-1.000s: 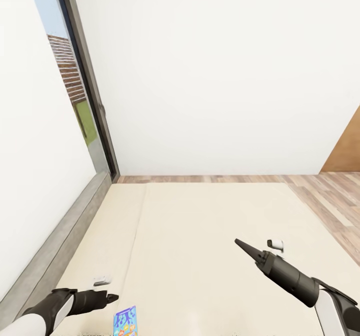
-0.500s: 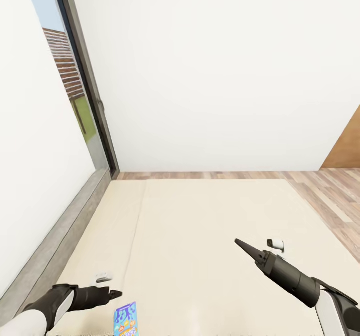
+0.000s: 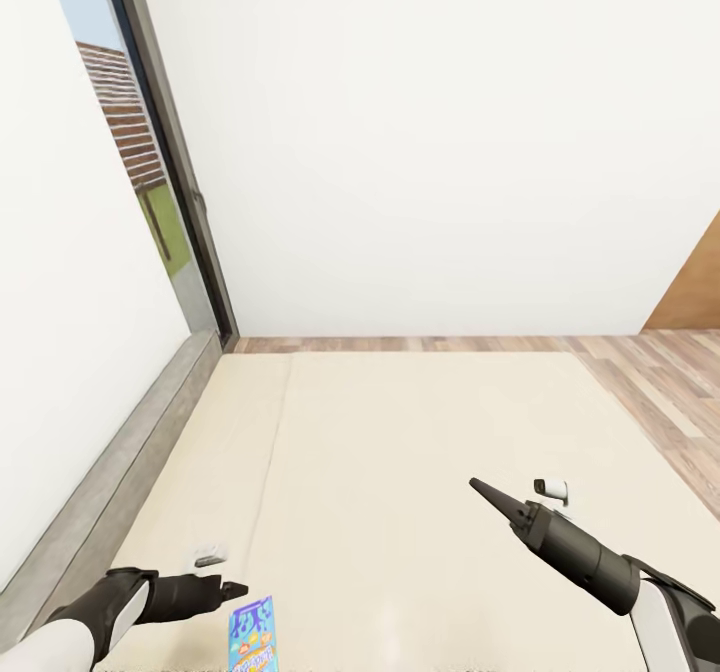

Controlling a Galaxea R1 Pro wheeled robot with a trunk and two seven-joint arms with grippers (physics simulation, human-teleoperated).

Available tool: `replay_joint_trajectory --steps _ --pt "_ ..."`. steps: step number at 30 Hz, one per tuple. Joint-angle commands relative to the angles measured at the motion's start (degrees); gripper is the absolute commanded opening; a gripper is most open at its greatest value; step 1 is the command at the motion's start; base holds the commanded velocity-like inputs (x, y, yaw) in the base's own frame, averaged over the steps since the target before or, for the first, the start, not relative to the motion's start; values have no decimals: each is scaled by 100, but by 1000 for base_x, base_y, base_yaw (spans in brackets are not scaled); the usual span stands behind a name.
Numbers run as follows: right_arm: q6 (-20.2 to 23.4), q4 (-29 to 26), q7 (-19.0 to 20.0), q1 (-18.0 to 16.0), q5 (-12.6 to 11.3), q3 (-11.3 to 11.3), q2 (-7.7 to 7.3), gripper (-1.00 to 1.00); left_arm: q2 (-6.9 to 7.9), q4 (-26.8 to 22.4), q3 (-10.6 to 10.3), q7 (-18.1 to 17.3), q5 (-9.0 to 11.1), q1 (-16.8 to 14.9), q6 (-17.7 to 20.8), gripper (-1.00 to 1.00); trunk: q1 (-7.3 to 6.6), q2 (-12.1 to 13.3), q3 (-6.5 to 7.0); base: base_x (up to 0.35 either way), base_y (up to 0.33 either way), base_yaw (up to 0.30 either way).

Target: Put all the toys in the child's room - the three board games (two on the bed and one on the table), the two jigsaw puzzles on the table, and the tennis ball on the table - inside the toy box on the table in the child's room.

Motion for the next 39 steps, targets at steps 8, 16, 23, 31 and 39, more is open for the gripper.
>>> replay_joint_trajectory --steps 8,16,23,31,39 --pt "27 -1 -6 -5 -2 0 2 100 -3 -95 71 -45 -32 -29 179 100 3 -12 -87 0 0 0" --pt "20 -1 -15 -5 6 2 2 100 4 -204 77 -32 -36 -44 279 100 3 -12 -162 0 0 0" --pt "18 -1 -18 -5 9 2 2 100 19 -236 75 -51 -36 -49 294 100 3 -12 -227 0 0 0" --pt "18 -1 -30 -7 15 13 7 100 97 -300 76 -18 -31 -54 264 100 3 -12 -302 0 0 0" --pt "18 -1 -30 -5 18 13 4 100 107 -315 83 -1 -30 -54 114 100 3 -12 -377 0 0 0"
